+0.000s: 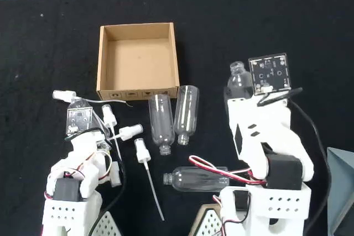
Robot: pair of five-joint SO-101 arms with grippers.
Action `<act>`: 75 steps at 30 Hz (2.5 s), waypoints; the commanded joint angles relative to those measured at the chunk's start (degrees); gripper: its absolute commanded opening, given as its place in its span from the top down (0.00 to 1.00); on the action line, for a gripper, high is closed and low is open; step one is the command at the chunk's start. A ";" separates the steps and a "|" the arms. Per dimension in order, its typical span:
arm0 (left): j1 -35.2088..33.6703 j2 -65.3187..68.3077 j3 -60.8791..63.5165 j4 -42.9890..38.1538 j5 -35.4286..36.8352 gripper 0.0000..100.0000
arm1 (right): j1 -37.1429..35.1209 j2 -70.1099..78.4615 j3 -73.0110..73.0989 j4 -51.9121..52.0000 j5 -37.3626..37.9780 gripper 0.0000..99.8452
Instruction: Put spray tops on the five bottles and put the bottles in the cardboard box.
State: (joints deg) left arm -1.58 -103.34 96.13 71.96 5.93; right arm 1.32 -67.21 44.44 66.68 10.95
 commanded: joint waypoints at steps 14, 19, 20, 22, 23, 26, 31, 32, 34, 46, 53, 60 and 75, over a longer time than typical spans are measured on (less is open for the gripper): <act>0.04 -0.35 1.36 0.09 -0.44 0.96 | -18.02 -1.54 -4.88 -6.86 -0.35 0.98; 0.04 -0.44 1.36 0.00 -0.35 0.96 | -17.76 -2.86 -4.88 -3.52 -2.99 0.98; 0.04 -0.44 1.36 0.09 -0.35 0.96 | -17.76 -3.82 -4.62 -3.43 -2.99 0.98; 0.13 -0.44 1.36 0.00 -0.35 0.96 | -17.76 -5.41 -3.38 -3.78 -2.90 0.98; 0.13 -0.44 1.36 0.00 -0.35 0.96 | -17.76 -5.85 -2.68 -4.04 -2.90 0.98; 0.13 -0.44 1.36 -0.09 -0.35 0.96 | -17.76 -7.69 0.31 -5.01 -2.90 0.98; 0.13 -0.44 1.36 -0.09 -0.35 0.96 | -15.65 -11.91 5.23 -7.47 -2.99 0.98; 0.13 -0.44 1.36 -0.09 -0.44 0.96 | -14.95 -13.05 5.93 -7.74 -2.99 0.98; 0.04 -0.44 1.36 0.09 -0.53 0.96 | -13.89 -15.43 7.52 -7.74 -2.99 0.98; -0.57 -0.44 -2.59 0.26 -0.70 0.96 | -13.36 -23.87 16.48 -10.73 -2.99 0.98; -0.57 -0.44 -7.16 0.00 -0.62 0.96 | -12.57 -27.12 19.38 -10.73 -3.43 0.98; -0.57 -0.44 -12.88 -0.18 -0.70 0.96 | -8.44 -33.54 22.73 -11.52 -6.33 0.98; -0.04 -0.35 -23.43 -0.18 -15.21 0.93 | -8.62 -40.66 28.88 -15.03 -6.33 0.97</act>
State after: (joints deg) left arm -1.58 -103.78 77.41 71.96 -7.43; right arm -8.88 -103.08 73.71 53.58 5.05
